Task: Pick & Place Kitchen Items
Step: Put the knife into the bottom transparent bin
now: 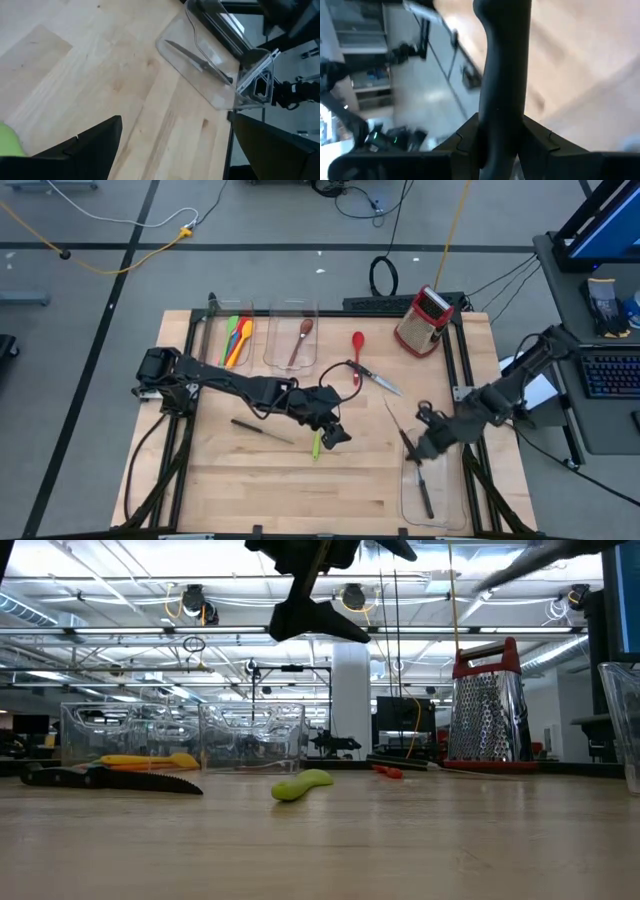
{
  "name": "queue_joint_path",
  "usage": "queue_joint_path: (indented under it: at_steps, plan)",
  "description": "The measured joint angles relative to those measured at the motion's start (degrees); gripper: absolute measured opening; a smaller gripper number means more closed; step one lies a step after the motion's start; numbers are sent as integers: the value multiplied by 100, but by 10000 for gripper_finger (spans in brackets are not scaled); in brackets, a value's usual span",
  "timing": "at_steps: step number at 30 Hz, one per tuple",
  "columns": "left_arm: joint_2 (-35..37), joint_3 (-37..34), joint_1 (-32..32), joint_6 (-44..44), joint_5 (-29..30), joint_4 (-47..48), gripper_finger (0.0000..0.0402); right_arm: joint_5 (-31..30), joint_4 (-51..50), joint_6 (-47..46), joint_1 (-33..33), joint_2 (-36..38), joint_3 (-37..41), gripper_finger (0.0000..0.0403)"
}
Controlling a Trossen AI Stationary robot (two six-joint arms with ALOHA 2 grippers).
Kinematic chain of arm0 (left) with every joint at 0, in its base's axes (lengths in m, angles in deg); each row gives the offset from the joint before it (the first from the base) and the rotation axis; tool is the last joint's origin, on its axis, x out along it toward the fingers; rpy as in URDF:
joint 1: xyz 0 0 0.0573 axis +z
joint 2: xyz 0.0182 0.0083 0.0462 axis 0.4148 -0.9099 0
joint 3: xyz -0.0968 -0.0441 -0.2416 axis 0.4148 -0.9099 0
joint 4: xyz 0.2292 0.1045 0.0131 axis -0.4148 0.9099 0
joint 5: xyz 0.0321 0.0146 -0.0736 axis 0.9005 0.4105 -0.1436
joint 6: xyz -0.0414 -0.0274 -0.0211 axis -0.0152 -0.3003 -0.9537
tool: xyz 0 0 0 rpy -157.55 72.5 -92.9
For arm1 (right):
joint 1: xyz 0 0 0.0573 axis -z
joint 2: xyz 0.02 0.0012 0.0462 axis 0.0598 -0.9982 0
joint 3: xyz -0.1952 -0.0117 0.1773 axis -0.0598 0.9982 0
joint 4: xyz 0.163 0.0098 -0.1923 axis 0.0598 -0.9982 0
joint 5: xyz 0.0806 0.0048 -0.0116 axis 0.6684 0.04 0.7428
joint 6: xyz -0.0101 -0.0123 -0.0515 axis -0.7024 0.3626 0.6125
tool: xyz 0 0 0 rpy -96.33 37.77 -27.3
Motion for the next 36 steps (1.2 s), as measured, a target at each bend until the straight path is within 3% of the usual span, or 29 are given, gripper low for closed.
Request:
queue_joint_path:
  at_steps: [6,16,21,30,36]
  plan:
    - [0,0,7,45,136,-4,386,-170,-15,-1551,-1308,-218,0,84]
    - [0,0,62,194,136,-11,386,-1660,-13,-3669,-3004,-770,0,84]
    - [0,0,132,205,134,-13,386,-1505,-13,-4049,-3157,-1148,0,84]
    - [0,0,142,209,79,-11,386,-1372,-188,-4061,-2874,-1584,0,84]
    - [0,0,105,178,67,-13,386,-771,-582,-4182,-2703,-1937,0,85]
